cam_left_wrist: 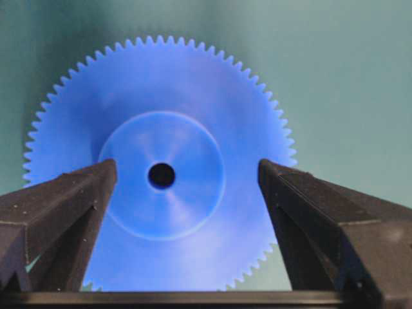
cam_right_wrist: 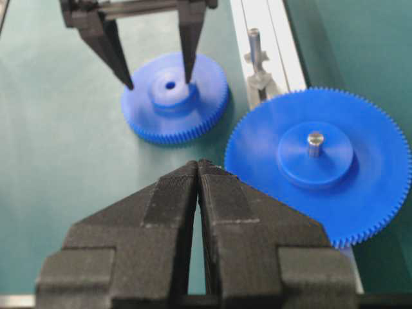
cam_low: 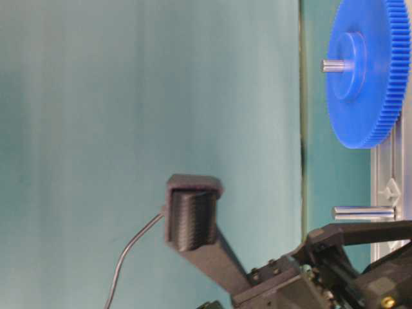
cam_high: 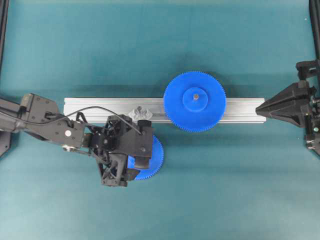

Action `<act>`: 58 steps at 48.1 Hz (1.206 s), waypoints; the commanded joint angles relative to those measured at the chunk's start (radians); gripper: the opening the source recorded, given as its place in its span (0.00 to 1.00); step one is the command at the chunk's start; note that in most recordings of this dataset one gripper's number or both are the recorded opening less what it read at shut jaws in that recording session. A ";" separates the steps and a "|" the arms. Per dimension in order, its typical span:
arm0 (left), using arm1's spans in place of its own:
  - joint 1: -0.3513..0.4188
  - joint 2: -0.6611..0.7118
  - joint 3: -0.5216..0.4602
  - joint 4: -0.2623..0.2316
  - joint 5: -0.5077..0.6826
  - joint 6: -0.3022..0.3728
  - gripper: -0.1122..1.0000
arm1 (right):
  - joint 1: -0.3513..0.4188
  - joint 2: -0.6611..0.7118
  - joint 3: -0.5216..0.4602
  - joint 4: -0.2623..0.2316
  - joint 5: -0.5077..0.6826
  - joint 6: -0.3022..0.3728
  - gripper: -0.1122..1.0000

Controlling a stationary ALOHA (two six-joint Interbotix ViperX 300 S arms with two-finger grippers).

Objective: Insert the small gear onto the shaft.
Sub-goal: 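Lower the left gripper and close it on the small gear's hub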

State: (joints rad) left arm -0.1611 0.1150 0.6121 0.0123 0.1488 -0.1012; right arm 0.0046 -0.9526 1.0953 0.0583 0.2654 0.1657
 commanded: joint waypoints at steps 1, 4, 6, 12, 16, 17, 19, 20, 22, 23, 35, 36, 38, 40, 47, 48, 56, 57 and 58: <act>-0.005 -0.008 -0.025 0.002 -0.002 -0.003 0.94 | -0.002 0.002 -0.009 0.000 -0.009 0.009 0.20; -0.003 -0.006 -0.028 0.003 0.003 -0.002 0.94 | 0.000 0.000 -0.006 0.000 -0.009 0.009 0.20; -0.002 -0.006 -0.028 0.003 0.008 0.000 0.94 | -0.002 -0.003 -0.006 -0.002 -0.009 0.009 0.20; 0.011 -0.011 -0.028 0.003 0.043 0.003 0.94 | -0.002 -0.009 0.000 0.000 -0.011 0.011 0.20; 0.018 -0.012 -0.028 0.006 0.058 0.003 0.94 | -0.002 -0.015 0.002 0.000 -0.011 0.011 0.20; 0.018 -0.012 -0.029 0.006 0.061 0.003 0.94 | -0.002 -0.017 0.002 0.000 -0.011 0.011 0.20; 0.020 -0.012 -0.031 0.008 0.063 0.003 0.94 | -0.002 -0.020 0.002 0.000 -0.011 0.011 0.20; 0.020 -0.011 -0.031 0.006 0.061 0.003 0.94 | -0.002 -0.021 0.002 0.000 -0.011 0.011 0.20; 0.021 -0.009 -0.032 0.006 0.063 0.003 0.94 | 0.000 -0.025 0.003 0.000 -0.011 0.011 0.20; 0.023 -0.009 -0.034 0.006 0.063 0.003 0.94 | -0.002 -0.026 0.003 0.000 -0.011 0.011 0.20; 0.025 -0.012 -0.038 0.006 0.080 0.005 0.94 | -0.002 -0.035 0.006 0.000 -0.011 0.011 0.20; 0.025 -0.014 -0.040 0.006 0.083 0.005 0.94 | -0.002 -0.037 0.006 0.000 -0.011 0.011 0.20; 0.025 -0.017 -0.043 0.006 0.092 0.005 0.94 | -0.002 -0.037 0.006 0.000 -0.011 0.011 0.20; 0.025 -0.018 -0.046 0.006 0.100 0.006 0.94 | -0.002 -0.037 0.006 0.000 -0.011 0.011 0.20; 0.025 -0.017 -0.054 0.006 0.114 0.008 0.94 | -0.002 -0.037 0.006 0.000 -0.011 0.011 0.20; 0.025 -0.015 -0.055 0.006 0.114 0.008 0.94 | -0.002 -0.037 0.006 0.000 -0.011 0.011 0.20; 0.025 -0.012 -0.058 0.006 0.114 0.008 0.94 | -0.002 -0.037 0.006 0.000 -0.011 0.012 0.20; 0.025 -0.012 -0.058 0.006 0.114 0.008 0.94 | -0.002 -0.037 0.006 0.000 -0.011 0.012 0.20; 0.025 -0.012 -0.058 0.008 0.114 0.008 0.94 | -0.002 -0.037 0.006 0.000 -0.011 0.012 0.20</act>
State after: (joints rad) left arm -0.1396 0.1212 0.5737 0.0169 0.2654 -0.0951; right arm 0.0046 -0.9940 1.1106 0.0583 0.2638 0.1672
